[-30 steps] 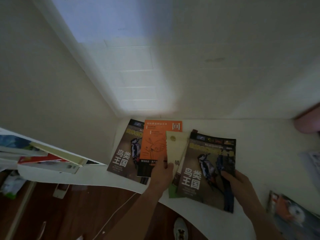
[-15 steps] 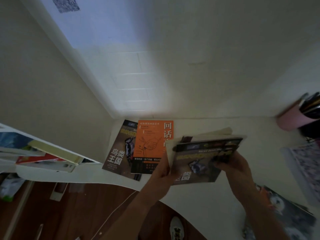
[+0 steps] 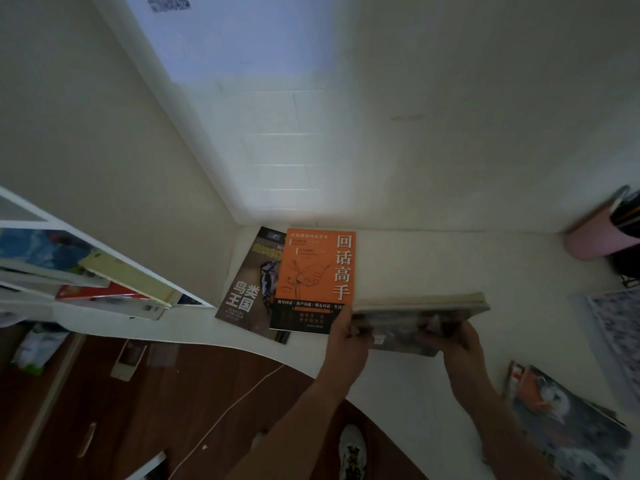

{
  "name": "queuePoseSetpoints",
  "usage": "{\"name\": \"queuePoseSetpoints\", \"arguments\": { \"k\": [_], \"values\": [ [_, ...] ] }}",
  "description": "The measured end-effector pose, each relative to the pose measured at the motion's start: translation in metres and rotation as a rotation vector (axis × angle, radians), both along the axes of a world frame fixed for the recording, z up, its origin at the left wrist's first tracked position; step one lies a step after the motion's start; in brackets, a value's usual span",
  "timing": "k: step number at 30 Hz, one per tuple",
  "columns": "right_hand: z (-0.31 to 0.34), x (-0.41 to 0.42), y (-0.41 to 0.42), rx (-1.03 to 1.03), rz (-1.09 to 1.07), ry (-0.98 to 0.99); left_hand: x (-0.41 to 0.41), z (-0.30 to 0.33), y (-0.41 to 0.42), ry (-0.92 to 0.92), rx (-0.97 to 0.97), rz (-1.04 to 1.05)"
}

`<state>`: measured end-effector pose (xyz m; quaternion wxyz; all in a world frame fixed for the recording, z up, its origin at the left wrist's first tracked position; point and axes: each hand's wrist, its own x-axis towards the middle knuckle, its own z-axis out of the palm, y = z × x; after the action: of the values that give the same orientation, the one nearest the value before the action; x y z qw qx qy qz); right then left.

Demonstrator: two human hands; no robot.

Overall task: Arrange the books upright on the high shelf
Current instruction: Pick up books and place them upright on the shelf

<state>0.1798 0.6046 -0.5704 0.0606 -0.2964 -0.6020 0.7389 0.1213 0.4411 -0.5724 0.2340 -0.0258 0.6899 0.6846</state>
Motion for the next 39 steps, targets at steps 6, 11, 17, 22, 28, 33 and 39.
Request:
{"name": "queuePoseSetpoints", "arguments": {
  "k": [6, 11, 17, 22, 28, 33, 39],
  "values": [
    [-0.011, -0.062, -0.029, 0.152, 0.189, -0.281, -0.038, -0.005, -0.044, -0.038, -0.252, 0.098],
    [-0.063, -0.131, -0.068, 0.182, 0.324, -0.385, -0.105, -0.036, -0.108, -0.075, -0.749, 0.066],
    [-0.090, -0.147, -0.088, 0.575, 0.248, -0.539, -0.128, -0.067, -0.146, -0.037, -1.196, 0.049],
    [-0.091, -0.149, -0.085, 0.559, 0.221, -0.552, -0.128, -0.048, -0.150, -0.030, -1.080, 0.029],
    [-0.098, -0.143, -0.078, 0.538, 0.258, -0.549, -0.096, 0.030, -0.164, 0.400, -1.014, 0.172],
    [-0.081, -0.135, -0.077, 0.313, 0.127, -0.463, -0.100, 0.029, -0.147, 0.183, -0.389, 0.269],
    [-0.054, -0.122, -0.056, -0.079, 0.091, -0.420, -0.087, -0.032, -0.081, 0.108, -0.988, -0.082]
  ]
}}
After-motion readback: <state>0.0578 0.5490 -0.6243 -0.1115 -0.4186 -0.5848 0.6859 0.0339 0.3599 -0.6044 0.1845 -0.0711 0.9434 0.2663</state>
